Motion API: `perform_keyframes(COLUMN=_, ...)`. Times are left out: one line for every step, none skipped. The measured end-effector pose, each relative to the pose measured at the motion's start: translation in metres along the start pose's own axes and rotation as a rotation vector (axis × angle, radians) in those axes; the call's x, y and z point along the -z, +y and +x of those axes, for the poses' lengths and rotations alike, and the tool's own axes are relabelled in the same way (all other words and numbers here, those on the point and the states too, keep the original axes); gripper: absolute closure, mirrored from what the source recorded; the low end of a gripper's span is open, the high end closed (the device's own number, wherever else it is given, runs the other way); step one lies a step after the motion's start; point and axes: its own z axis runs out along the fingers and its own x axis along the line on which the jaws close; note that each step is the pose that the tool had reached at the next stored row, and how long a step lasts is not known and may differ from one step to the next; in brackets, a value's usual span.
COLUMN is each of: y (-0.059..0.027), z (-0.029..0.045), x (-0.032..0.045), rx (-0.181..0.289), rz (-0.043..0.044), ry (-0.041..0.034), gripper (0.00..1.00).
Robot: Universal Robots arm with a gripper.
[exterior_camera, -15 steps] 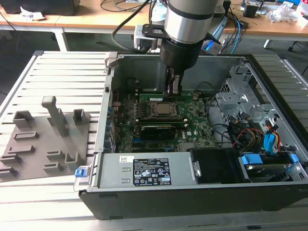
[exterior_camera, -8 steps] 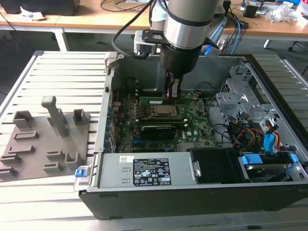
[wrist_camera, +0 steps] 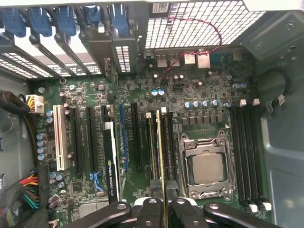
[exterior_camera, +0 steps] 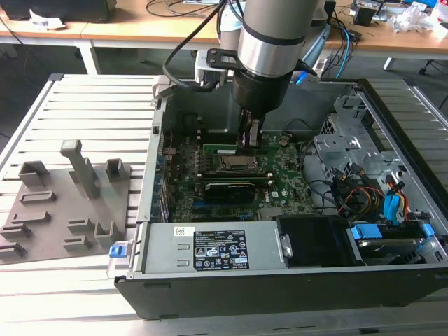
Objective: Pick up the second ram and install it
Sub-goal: 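Insert the second ram into the second slot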
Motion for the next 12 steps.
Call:
perform_keyframes(y=0.0000, z=0.0000, x=-0.0006, rx=0.000, rz=0.0000, ry=0.0000, gripper=0.86)
perform_keyframes(y=-0.0001, z=0.0001, x=-0.0020, rx=0.000, rz=0.0000, ry=0.0000, gripper=0.86)
perform_keyframes(y=-0.0002, z=0.0002, x=-0.0029, rx=0.000, rz=0.0000, ry=-0.0001, gripper=0.86)
perform_keyframes(y=-0.0002, z=0.0002, x=-0.0035, rx=0.000, rz=0.0000, ry=0.0000, gripper=0.86)
perform_keyframes(y=-0.0003, z=0.0003, x=-0.0045, rx=0.000, rz=0.0000, ry=0.0000, gripper=0.86)
perform_keyframes(y=-0.0004, z=0.0004, x=-0.0057, rx=0.000, rz=-0.0001, ry=0.0001, gripper=0.86)
perform_keyframes(y=-0.0004, z=0.0004, x=-0.0064, rx=0.000, rz=0.0000, ry=0.0001, gripper=0.86)
perform_keyframes(y=-0.0005, z=0.0005, x=-0.0077, rx=0.000, rz=0.0000, ry=0.0000, gripper=0.86)
perform_keyframes(y=-0.0006, z=0.0006, x=-0.0086, rx=0.000, rz=-0.0001, ry=0.0001, gripper=0.86)
perform_keyframes(y=-0.0006, z=0.0006, x=-0.0093, rx=0.000, rz=0.0000, ry=0.0001, gripper=0.86)
perform_keyframes(y=-0.0007, z=0.0007, x=-0.0103, rx=0.000, rz=0.0000, ry=0.0001, gripper=0.86)
perform_keyframes(y=-0.0007, z=0.0008, x=-0.0114, rx=0.000, rz=0.0000, ry=0.0000, gripper=0.86)
